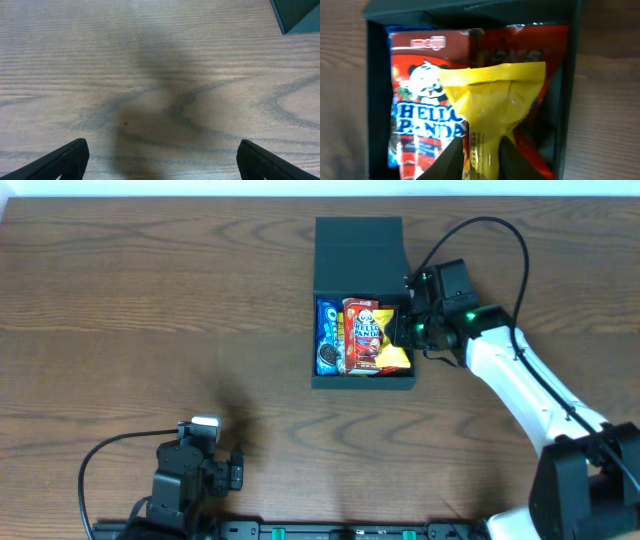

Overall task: Pack container
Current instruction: 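Carry the yellow bar into the box's right side and lower it, then open the right gripper and withdraw it beside the box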

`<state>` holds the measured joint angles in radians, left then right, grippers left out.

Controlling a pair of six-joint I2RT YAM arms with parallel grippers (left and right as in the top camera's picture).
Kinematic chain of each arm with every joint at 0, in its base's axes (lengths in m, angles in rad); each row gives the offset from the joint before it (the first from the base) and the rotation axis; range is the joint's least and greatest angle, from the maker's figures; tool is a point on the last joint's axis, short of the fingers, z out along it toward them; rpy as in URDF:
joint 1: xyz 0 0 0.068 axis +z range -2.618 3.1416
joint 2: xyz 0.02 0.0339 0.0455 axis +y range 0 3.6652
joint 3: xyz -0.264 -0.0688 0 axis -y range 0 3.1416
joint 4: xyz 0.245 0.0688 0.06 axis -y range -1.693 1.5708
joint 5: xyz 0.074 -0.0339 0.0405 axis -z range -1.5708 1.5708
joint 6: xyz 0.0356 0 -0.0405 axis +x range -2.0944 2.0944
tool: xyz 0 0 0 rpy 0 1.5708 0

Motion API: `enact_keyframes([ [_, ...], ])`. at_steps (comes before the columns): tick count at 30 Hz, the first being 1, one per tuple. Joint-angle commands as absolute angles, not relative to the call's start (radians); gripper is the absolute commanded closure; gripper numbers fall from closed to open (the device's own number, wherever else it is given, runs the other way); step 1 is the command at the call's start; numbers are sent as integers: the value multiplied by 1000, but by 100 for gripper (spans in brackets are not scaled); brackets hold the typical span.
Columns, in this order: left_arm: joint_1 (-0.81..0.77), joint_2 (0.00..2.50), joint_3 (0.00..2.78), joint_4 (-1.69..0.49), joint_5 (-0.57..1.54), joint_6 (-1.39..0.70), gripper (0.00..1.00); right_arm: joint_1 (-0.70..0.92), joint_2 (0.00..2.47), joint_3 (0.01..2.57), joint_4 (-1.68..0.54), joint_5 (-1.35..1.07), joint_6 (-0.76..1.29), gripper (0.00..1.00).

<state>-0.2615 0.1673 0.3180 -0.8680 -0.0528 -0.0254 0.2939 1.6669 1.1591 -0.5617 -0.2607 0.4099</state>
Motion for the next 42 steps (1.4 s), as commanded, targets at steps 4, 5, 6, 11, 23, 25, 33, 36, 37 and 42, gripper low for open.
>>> enact_keyframes([
  [4,-255,163,310,-872,-62,-19,5,302,1674,1176,-561,-233,421,60],
  [5,-255,163,310,-872,-62,-19,5,302,1674,1176,-562,-233,418,50],
  [6,-255,163,310,-872,-62,-18,5,302,1674,1176,-562,-233,410,46],
  [11,-255,163,310,-872,-62,-19,5,300,1671,1192,-585,-228,374,1],
  [23,-255,163,310,-872,-62,-19,5,302,1430,1272,-739,-104,252,1],
  [25,-255,163,310,-872,-62,-19,5,302,1378,1272,-778,-105,253,1],
  [33,-255,163,310,-872,-62,-19,5,301,1240,1272,-921,-72,249,1],
  [36,-255,163,310,-872,-62,-19,5,301,1241,1271,-949,-66,222,1],
  [37,-255,163,310,-872,-62,-19,5,301,1242,1271,-951,-66,208,1],
  [42,-255,163,310,-872,-62,-19,5,301,1242,1271,-952,-15,166,1],
])
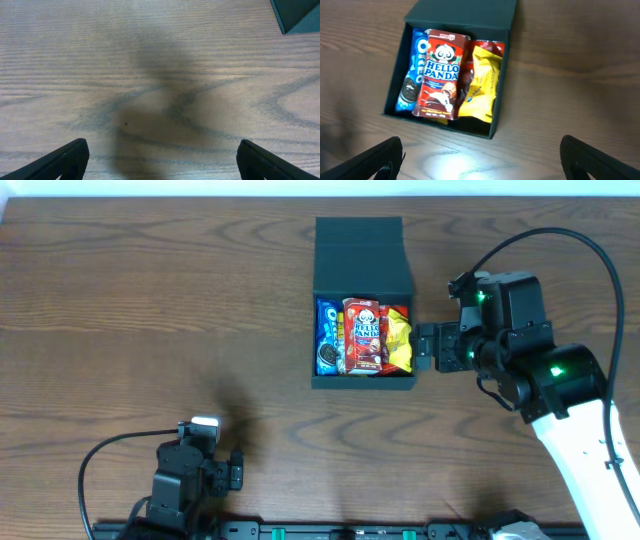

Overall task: Pack container
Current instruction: 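Open the right gripper and withdraw it beside the box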

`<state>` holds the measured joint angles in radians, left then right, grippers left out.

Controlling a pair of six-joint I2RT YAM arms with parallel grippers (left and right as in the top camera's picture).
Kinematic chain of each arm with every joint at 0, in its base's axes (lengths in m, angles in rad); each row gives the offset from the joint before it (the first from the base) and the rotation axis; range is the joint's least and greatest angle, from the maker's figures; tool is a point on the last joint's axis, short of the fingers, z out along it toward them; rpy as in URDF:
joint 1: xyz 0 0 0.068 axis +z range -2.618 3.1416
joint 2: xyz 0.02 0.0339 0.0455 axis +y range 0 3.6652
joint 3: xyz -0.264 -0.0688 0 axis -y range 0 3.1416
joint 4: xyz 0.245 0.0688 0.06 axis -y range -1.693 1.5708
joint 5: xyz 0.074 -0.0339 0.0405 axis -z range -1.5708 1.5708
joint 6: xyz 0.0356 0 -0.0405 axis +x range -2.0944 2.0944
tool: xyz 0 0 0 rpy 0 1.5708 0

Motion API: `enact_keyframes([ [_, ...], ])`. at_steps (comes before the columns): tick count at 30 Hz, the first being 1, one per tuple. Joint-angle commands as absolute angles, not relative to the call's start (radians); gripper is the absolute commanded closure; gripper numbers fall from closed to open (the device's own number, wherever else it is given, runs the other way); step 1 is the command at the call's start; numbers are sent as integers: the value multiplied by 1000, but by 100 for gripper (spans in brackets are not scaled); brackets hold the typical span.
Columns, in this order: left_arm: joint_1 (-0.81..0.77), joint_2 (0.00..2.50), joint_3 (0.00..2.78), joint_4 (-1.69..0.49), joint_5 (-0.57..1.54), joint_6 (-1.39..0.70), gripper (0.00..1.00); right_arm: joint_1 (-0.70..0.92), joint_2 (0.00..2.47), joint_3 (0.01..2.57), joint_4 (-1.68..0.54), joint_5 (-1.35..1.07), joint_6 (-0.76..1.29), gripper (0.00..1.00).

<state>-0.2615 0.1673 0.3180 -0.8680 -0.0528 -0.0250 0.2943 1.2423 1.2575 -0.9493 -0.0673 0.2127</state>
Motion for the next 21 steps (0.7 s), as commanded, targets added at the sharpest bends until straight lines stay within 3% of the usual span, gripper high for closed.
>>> enact_keyframes([
  [1,-255,163,310,-872,-62,-19,5,301,1242,1271,-957,9,166,1],
  [7,-255,163,310,-859,-95,9,5,301,1242,1271,-1002,50,165,1],
  [14,-255,163,340,-640,-26,-95,5,301,1242,1271,-1044,83,155,1],
  [21,-255,191,511,-682,-25,-183,5,301,1242,1271,-1048,84,140,1],
])
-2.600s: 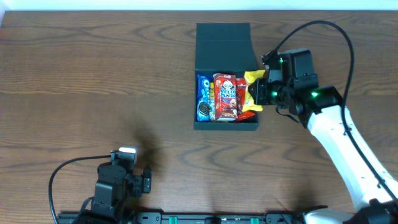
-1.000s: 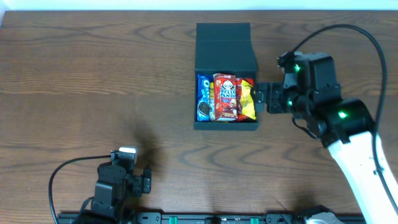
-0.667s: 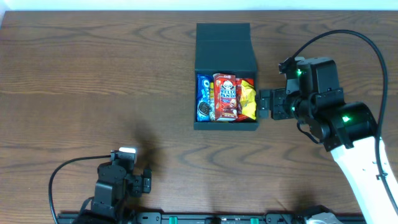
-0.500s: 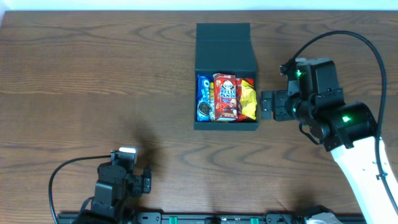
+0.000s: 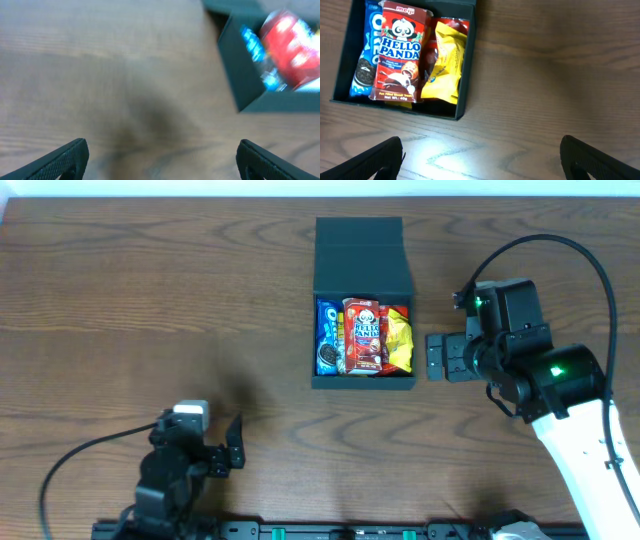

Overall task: Pack container
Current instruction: 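Open the right gripper and withdraw it beside the box, then raise the left arm and reach the gripper to the box lid's top edge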

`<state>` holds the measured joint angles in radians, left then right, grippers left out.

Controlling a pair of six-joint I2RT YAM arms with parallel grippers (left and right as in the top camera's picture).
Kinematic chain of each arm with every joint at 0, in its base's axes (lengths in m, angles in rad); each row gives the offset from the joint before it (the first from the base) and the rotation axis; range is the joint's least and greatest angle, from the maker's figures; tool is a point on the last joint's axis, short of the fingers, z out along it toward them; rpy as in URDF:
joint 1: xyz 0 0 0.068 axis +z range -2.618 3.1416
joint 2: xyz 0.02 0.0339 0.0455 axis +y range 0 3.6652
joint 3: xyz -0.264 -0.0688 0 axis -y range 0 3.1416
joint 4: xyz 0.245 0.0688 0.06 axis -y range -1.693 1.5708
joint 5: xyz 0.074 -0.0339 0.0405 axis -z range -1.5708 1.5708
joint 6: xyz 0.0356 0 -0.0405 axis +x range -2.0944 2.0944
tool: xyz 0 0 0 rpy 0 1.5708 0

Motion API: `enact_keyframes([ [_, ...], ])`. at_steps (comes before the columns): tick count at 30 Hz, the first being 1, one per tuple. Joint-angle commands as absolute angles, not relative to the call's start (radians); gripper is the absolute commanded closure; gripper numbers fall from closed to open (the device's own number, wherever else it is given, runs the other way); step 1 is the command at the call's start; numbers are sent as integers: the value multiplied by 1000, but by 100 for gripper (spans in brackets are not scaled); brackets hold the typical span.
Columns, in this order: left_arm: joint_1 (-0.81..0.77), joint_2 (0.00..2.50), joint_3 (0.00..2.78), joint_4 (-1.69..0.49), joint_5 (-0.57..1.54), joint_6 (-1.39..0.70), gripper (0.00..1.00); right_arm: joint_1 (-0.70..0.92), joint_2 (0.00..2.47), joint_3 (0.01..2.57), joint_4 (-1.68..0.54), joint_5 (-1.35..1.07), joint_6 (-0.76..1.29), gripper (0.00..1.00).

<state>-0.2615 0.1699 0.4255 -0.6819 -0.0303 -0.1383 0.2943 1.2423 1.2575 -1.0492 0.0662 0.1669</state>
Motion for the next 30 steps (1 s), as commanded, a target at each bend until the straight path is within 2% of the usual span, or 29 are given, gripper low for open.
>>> enact_keyframes([
  [1,-255,208,535,-681,-24,-183,5,301,1242,1271,-1048,90,140,1],
  [4,-255,292,616,-680,17,-183,5,301,1242,1271,-1049,117,140,1],
  [10,-255,665,847,-702,204,-179,4,301,1242,1271,-1053,131,141,1],
  [14,-255,936,1061,-812,319,-150,5,301,1242,1271,-1063,131,141,1],
  [18,-256,1156,1251,-932,534,-101,5,301,1242,1271,-1066,131,141,1],
  [23,-256,1291,1299,-945,561,-149,5,301,1242,1271,-1066,131,141,1],
  [28,-254,1335,1300,-878,562,-136,5,301,1242,1271,-1067,131,140,1],
  [30,-248,1353,1332,-854,543,-192,5,301,1242,1271,-1067,131,140,1],
])
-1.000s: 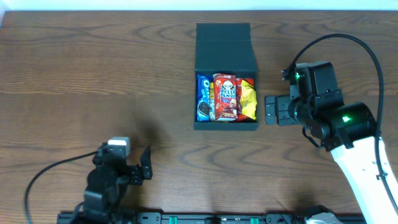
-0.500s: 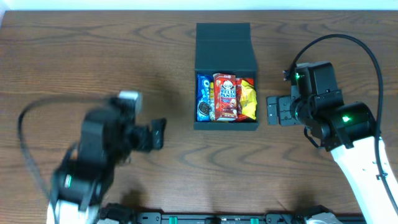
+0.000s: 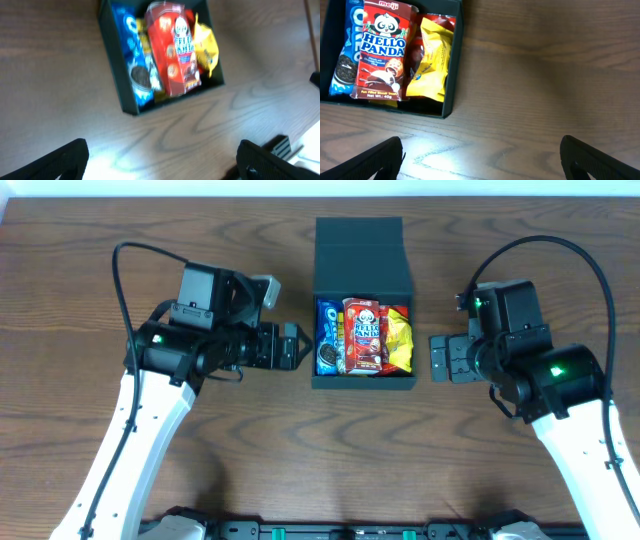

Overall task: Pack container
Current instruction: 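Raise the left arm and reach the gripper to the box lid's top edge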

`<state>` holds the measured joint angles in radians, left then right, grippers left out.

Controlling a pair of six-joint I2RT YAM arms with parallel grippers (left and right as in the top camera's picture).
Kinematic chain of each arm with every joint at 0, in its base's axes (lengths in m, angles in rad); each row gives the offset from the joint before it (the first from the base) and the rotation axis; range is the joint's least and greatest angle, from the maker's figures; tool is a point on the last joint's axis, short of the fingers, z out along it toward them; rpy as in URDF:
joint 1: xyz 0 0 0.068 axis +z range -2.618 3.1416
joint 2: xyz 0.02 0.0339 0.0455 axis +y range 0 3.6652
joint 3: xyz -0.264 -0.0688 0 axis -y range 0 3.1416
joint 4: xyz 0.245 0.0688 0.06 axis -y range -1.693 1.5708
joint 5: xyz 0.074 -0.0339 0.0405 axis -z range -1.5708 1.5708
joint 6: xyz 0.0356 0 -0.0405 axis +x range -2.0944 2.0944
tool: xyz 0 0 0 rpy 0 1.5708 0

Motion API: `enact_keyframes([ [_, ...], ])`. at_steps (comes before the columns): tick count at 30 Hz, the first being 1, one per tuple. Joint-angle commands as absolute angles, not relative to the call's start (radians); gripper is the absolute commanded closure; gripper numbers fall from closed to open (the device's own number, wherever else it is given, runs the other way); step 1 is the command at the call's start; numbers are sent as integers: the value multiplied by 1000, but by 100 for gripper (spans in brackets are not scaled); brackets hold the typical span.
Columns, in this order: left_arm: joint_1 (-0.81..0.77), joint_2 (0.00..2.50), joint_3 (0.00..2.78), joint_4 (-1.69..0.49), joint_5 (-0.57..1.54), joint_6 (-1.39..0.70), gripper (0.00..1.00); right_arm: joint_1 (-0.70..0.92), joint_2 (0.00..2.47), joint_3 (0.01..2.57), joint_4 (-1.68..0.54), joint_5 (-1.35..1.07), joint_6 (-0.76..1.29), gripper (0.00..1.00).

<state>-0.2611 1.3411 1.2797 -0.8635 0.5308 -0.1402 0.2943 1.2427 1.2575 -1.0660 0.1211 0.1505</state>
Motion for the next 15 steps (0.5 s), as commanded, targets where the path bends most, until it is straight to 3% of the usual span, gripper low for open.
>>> enact_keyframes([
  [1,-244,1369,1359,-858,544,-199,5,301,1242,1271,-1067,131,140,1],
  [15,-196,1900,2194,-1153,548,-173,5,301,1242,1269,-1067,131,140,1],
])
